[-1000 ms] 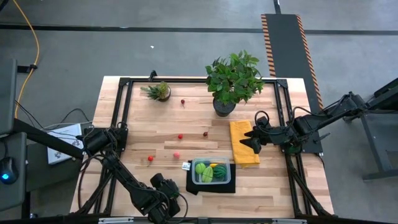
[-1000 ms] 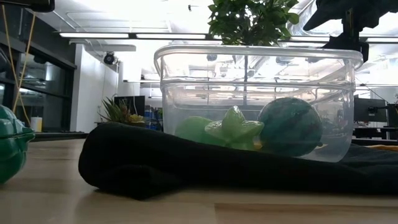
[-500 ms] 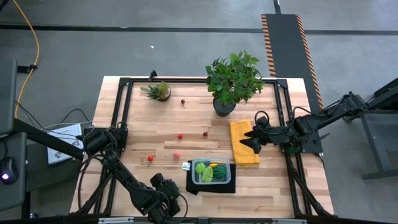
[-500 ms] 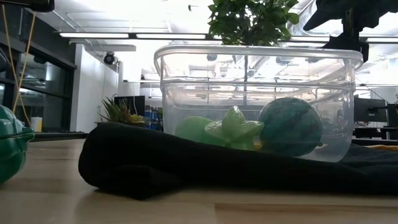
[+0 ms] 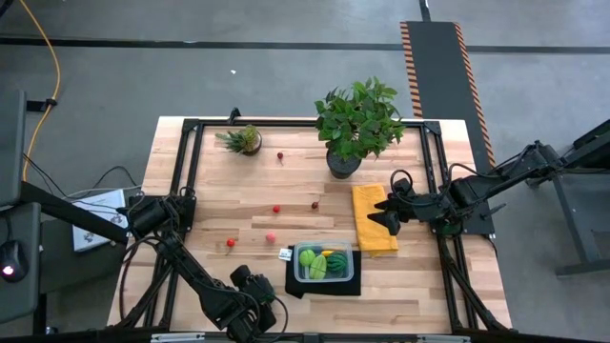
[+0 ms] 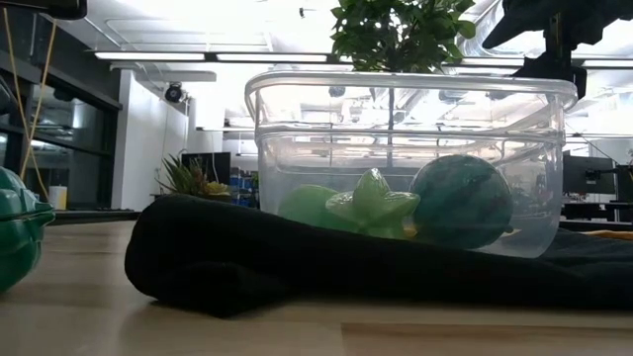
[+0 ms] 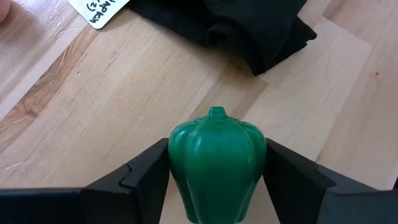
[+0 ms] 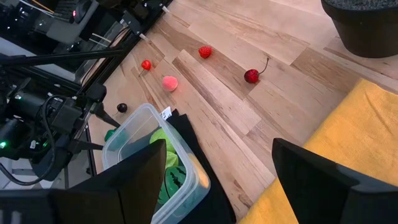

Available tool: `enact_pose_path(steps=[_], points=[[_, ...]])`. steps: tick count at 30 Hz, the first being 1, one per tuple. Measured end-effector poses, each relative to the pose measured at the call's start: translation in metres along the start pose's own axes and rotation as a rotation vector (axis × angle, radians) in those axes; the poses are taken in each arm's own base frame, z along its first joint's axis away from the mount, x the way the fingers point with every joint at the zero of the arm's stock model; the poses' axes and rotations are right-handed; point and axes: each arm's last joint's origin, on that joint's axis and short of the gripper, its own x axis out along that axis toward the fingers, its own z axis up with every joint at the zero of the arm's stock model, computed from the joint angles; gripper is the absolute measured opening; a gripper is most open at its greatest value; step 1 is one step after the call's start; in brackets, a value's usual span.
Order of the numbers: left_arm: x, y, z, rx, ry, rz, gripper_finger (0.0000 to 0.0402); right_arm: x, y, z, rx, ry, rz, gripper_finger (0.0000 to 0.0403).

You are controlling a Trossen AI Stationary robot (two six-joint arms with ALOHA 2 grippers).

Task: Pick and placing Produce into tupperware
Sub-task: Put the bell pepper into the transparent bin

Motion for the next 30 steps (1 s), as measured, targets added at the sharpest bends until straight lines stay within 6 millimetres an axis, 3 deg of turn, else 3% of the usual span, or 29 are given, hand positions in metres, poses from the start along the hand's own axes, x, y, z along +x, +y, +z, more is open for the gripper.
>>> enact_pose_path(steps=[30], points=[[0.0000,-0.0001,0.0000,-0.001,0.000,-0.001,0.0220,0.0000,0.0000,0.0000,0.000,0.000,0.000,0.0282]])
